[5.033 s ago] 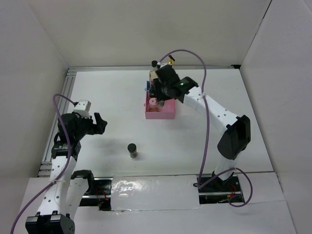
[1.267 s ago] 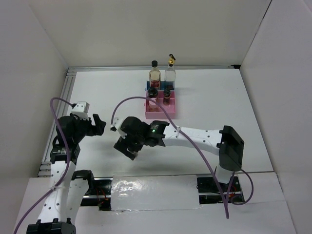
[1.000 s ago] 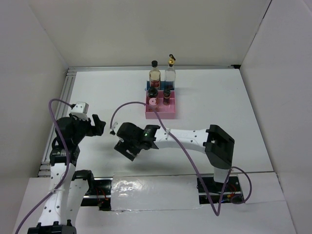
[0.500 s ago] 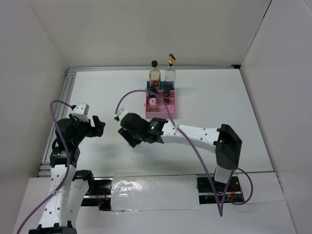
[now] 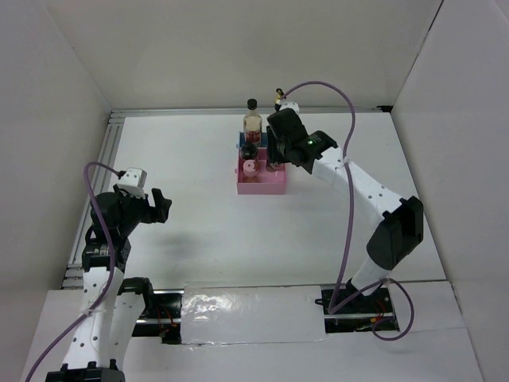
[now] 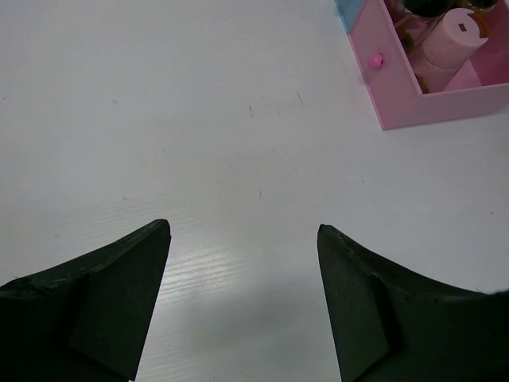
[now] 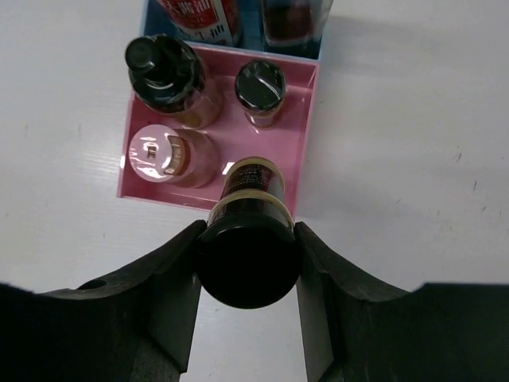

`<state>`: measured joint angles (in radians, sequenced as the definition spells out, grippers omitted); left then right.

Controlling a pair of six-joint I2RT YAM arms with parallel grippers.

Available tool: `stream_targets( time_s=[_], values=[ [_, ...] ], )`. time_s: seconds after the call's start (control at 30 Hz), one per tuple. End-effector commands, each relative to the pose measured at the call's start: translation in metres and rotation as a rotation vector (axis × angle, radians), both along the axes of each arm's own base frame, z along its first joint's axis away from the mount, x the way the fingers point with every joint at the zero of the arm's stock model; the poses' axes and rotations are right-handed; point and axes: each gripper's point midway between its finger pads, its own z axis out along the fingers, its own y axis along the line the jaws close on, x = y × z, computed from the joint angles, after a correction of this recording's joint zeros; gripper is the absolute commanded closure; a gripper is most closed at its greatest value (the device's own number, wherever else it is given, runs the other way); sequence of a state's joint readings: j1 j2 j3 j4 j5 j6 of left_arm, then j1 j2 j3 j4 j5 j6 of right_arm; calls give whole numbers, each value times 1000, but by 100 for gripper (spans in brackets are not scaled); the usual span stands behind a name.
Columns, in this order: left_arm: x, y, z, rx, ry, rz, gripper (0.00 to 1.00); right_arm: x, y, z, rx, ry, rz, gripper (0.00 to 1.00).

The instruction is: Organize the condiment bottles

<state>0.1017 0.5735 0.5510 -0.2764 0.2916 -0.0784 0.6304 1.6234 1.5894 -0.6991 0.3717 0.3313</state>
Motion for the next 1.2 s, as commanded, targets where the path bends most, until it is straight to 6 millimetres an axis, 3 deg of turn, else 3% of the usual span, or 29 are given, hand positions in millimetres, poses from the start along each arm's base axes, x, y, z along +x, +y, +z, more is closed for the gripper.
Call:
stream_targets(
  time_s=[0.0, 0.13, 0.37, 0.7, 0.83, 0.97, 1.17],
  values=[
    [6, 1, 7, 17, -45, -6, 13, 5, 4, -21, -33, 52, 24, 100],
    [6, 3, 4, 22, -33, 3, 13, 21, 2, -34, -36, 60, 10, 100],
    [8, 5, -1, 22, -22, 8, 13, 40, 8, -74, -57, 117, 23, 100],
    [11, 5, -4, 31, -25, 5, 13, 51, 19, -122, -49, 169, 45, 99],
    [11, 6, -5, 32, -24, 8, 13, 51, 18, -136, -72, 198, 35, 94],
    [11, 6, -7, 36, -23, 10, 13, 49, 19, -140, -71, 210, 38, 77],
    [11, 6, -10, 34, -21, 9, 13, 49, 17, -129, -70, 195, 33, 30]
  ],
)
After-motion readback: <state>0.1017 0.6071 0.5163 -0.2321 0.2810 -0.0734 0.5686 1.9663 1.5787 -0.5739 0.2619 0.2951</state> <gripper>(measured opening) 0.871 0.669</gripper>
